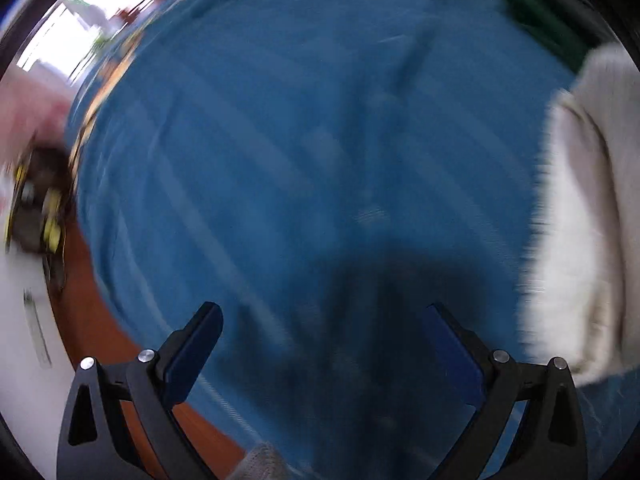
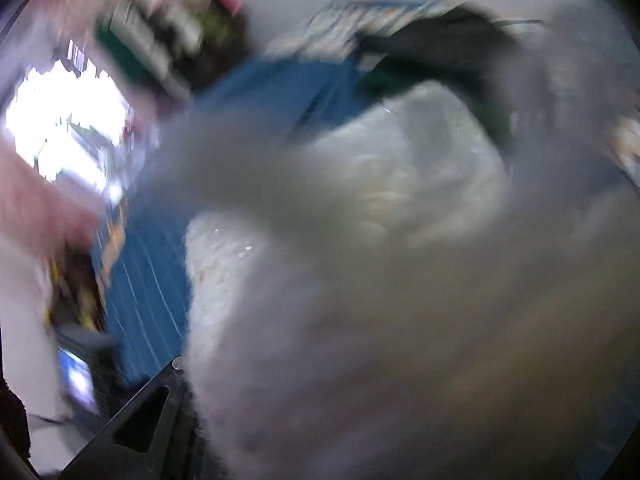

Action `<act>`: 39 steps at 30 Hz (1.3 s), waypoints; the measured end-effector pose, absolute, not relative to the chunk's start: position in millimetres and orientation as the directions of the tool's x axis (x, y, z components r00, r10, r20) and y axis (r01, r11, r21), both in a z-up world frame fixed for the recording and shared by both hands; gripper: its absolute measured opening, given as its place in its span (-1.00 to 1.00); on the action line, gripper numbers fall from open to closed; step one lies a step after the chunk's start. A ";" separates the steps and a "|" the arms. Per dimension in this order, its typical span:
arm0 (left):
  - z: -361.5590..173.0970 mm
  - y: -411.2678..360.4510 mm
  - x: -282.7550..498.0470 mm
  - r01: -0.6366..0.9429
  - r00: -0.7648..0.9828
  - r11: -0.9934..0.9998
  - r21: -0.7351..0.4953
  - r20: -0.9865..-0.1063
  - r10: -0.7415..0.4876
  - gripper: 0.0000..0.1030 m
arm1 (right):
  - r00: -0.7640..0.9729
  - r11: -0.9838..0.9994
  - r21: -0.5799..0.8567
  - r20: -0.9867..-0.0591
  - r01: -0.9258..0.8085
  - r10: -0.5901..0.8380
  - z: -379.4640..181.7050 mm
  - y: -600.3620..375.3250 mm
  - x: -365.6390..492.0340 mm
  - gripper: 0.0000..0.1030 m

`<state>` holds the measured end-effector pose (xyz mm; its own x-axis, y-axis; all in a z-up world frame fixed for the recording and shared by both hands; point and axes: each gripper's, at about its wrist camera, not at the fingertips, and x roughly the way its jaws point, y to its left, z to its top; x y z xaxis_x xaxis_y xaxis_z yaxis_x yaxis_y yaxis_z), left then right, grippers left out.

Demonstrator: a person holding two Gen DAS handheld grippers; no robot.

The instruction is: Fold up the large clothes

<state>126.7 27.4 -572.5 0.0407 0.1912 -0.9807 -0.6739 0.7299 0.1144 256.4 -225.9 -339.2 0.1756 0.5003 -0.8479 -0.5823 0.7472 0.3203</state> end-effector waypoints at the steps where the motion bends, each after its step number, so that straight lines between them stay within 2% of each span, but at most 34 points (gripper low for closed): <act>1: -581.4 33.9 121.6 -0.699 0.036 0.708 0.099 -0.984 0.174 1.00 | 0.150 0.741 0.307 -0.865 -0.597 0.479 -354.8 -212.6 244.9 -0.59; 3: -601.0 43.3 118.1 -0.726 0.035 0.684 0.073 -0.989 0.144 1.00 | 0.101 0.722 0.276 -0.896 -0.634 0.432 -388.5 -194.7 228.9 -0.58; 5: -608.4 42.7 125.1 -0.728 0.046 0.681 0.081 -0.985 0.166 1.00 | 0.054 0.712 0.280 -0.912 -0.644 0.408 -412.0 -189.8 219.5 -0.57; 9: -616.2 26.6 137.7 -0.742 0.034 0.658 0.132 -0.972 0.233 1.00 | 0.037 0.650 0.228 -0.929 -0.725 0.367 -419.1 -178.0 207.2 -0.56; 10: -614.7 18.6 138.6 -0.743 0.038 0.656 0.132 -0.971 0.238 1.00 | 0.030 0.638 0.228 -0.930 -0.735 0.366 -411.8 -175.7 202.2 -0.51; 12: -614.2 6.9 147.1 -0.749 0.045 0.651 0.123 -0.971 0.235 1.00 | 0.004 0.612 0.245 -0.926 -0.752 0.376 -394.7 -177.5 200.5 -0.32; 15: -605.7 19.7 137.3 -0.745 0.022 0.656 0.119 -0.979 0.202 1.00 | -0.112 0.578 0.384 -0.886 -0.720 0.449 -359.9 -190.4 212.8 0.21; 16: -598.4 24.2 134.8 -0.751 0.028 0.653 0.097 -0.984 0.178 1.00 | -0.141 0.576 0.431 -0.867 -0.695 0.478 -351.9 -200.9 216.6 0.49; 17: -587.0 41.4 131.8 -0.760 0.049 0.647 0.065 -0.986 0.157 1.00 | -0.172 0.580 0.483 -0.844 -0.656 0.508 -342.4 -217.5 221.1 0.53; 21: -533.0 40.6 110.9 -0.798 0.241 0.581 -0.160 -0.969 0.063 1.00 | -0.200 0.654 0.592 -0.794 -0.471 0.574 -331.0 -280.9 238.1 0.53; 24: -512.0 24.3 109.8 -0.779 0.355 0.537 -0.324 -0.934 -0.049 1.00 | -0.147 0.744 0.569 -0.818 -0.349 0.556 -339.3 -332.9 252.9 0.53; 27: -519.3 6.5 125.9 -0.742 0.450 0.477 -0.472 -0.877 -0.168 1.00 | -0.105 0.814 0.517 -0.855 -0.265 0.508 -354.7 -370.0 265.3 0.52; 31: -550.1 -5.9 164.9 -0.736 0.477 0.395 -0.549 -0.835 -0.272 1.00 | -0.082 0.846 0.509 -0.861 -0.157 0.503 -375.4 -394.0 279.9 0.52; 34: -566.6 -21.4 189.8 -0.729 0.475 0.423 -0.538 -0.843 -0.254 0.96 | -0.069 0.848 0.515 -0.857 -0.122 0.511 -377.8 -404.8 285.7 0.52; 35: -568.4 -22.8 190.7 -0.727 0.490 0.414 -0.548 -0.836 -0.245 0.77 | -0.067 0.846 0.521 -0.853 -0.115 0.517 -380.0 -404.8 287.5 0.51; 36: -570.2 -23.3 193.3 -0.732 0.513 0.390 -0.558 -0.829 -0.223 0.12 | -0.069 0.846 0.521 -0.854 -0.117 0.516 -381.1 -396.0 288.7 0.52; 37: -568.2 -23.7 195.0 -0.729 0.529 0.379 -0.570 -0.821 -0.216 -0.40 | -0.071 0.850 0.512 -0.859 -0.123 0.507 -382.9 -393.3 289.7 0.52; 39: -543.6 -23.3 190.5 -0.729 0.528 0.421 -0.540 -0.835 -0.156 -0.67 | -0.071 0.855 0.499 -0.866 -0.138 0.494 -381.3 -387.3 291.1 0.51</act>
